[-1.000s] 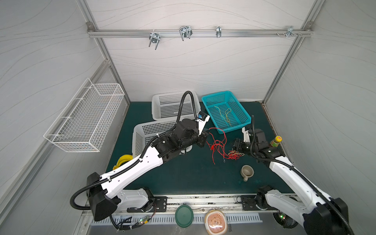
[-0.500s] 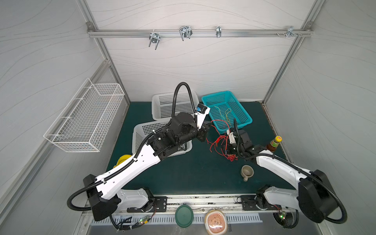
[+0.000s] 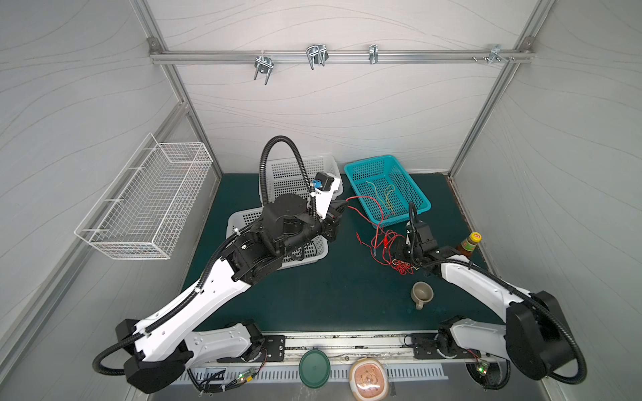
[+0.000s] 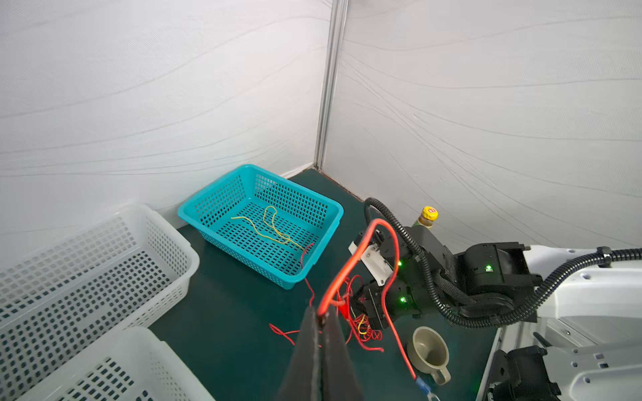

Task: Untangle the cables
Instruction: 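Lift the red wire toward the white basket with left gripper while right holds tangle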

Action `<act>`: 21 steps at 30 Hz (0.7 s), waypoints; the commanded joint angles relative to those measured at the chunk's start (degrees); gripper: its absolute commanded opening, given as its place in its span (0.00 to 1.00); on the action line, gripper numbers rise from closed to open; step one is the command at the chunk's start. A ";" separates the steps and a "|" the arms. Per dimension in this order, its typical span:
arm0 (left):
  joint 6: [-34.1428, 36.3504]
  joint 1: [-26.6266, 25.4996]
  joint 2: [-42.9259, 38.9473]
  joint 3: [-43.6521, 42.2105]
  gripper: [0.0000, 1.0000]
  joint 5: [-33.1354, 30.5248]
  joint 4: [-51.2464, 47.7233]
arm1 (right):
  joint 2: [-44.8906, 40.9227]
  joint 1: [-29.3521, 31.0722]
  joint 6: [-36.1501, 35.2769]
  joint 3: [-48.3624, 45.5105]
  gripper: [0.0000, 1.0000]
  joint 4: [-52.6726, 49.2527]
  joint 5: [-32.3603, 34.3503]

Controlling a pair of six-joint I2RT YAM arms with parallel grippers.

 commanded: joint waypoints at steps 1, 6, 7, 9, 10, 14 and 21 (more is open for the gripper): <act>2.44 0.12 -3.20 3.19 0.00 -4.89 1.53 | 0.52 -1.39 0.48 0.15 0.00 -3.98 2.11; 4.11 0.14 -6.91 2.60 0.00 -7.83 0.81 | 2.06 -2.41 0.13 1.35 0.00 -5.66 2.39; 4.14 0.14 -7.44 2.34 0.00 -7.93 0.84 | 2.21 -2.40 0.01 1.44 0.00 -5.34 1.91; 4.42 0.14 -8.45 1.80 0.00 -7.84 1.14 | 2.61 -2.41 -0.14 1.73 0.00 -4.53 1.23; 4.45 0.14 -8.74 1.76 0.00 -7.96 1.20 | 2.96 -2.37 -0.11 2.11 0.00 -4.70 1.33; 5.12 0.14 -9.67 2.05 0.00 -8.94 0.90 | 5.64 -2.58 -0.31 4.66 0.00 -7.43 3.04; 5.37 0.12 -8.66 2.91 0.00 -7.31 1.70 | 3.79 -2.41 -1.84 4.89 0.08 -4.15 -1.98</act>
